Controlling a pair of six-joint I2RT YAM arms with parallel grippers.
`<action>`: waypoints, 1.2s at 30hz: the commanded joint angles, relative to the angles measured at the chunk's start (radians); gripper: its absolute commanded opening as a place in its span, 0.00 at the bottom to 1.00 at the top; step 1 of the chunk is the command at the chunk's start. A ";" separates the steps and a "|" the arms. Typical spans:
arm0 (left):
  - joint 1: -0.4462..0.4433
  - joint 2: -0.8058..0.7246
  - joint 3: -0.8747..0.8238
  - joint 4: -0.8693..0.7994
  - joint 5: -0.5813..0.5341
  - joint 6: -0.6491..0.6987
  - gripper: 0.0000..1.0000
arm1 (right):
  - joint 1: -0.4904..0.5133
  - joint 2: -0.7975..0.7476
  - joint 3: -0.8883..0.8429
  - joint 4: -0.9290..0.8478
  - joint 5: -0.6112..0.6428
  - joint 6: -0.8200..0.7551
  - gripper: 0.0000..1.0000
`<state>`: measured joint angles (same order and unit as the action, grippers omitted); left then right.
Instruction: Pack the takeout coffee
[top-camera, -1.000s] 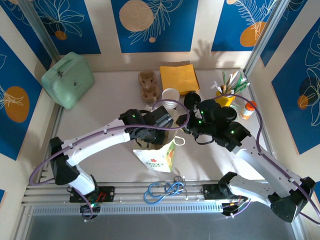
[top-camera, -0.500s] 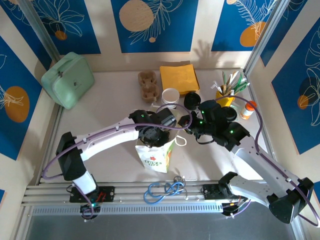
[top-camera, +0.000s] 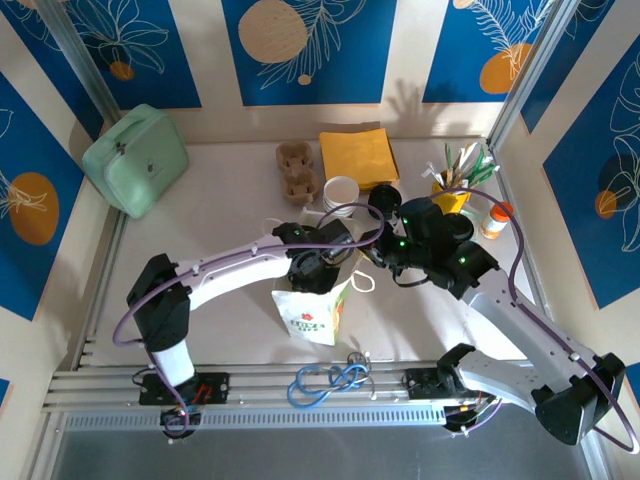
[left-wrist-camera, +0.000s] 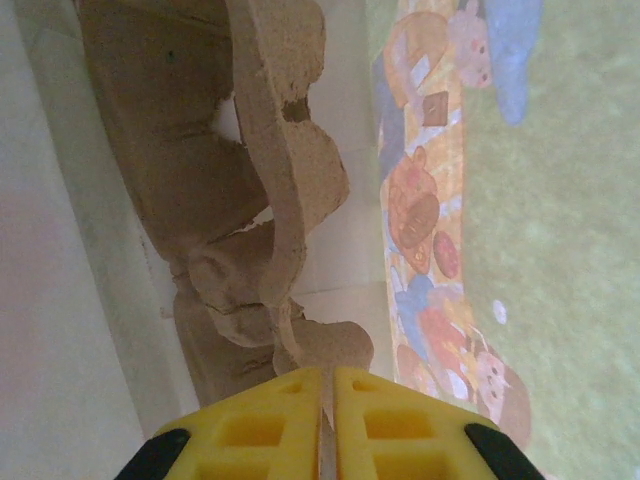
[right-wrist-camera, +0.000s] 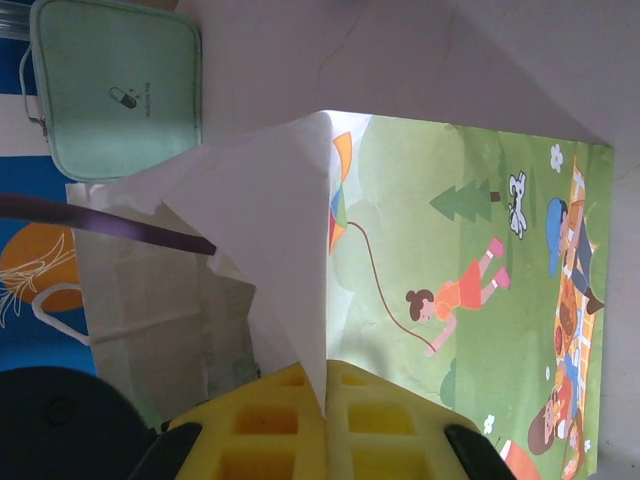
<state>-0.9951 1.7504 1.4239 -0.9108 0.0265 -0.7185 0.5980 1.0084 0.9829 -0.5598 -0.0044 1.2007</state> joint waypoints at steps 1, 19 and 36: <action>0.011 0.004 -0.038 0.016 0.040 -0.014 0.12 | -0.003 0.003 0.048 -0.029 -0.013 -0.036 0.00; 0.009 0.028 -0.165 0.191 0.173 -0.047 0.11 | -0.001 0.038 0.079 -0.042 -0.016 -0.059 0.00; 0.003 0.102 -0.195 0.238 0.158 -0.044 0.09 | 0.009 0.056 0.100 -0.045 -0.026 -0.073 0.00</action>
<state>-0.9886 1.8084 1.2510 -0.6266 0.2016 -0.7620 0.5980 1.0653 1.0454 -0.6296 -0.0055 1.1439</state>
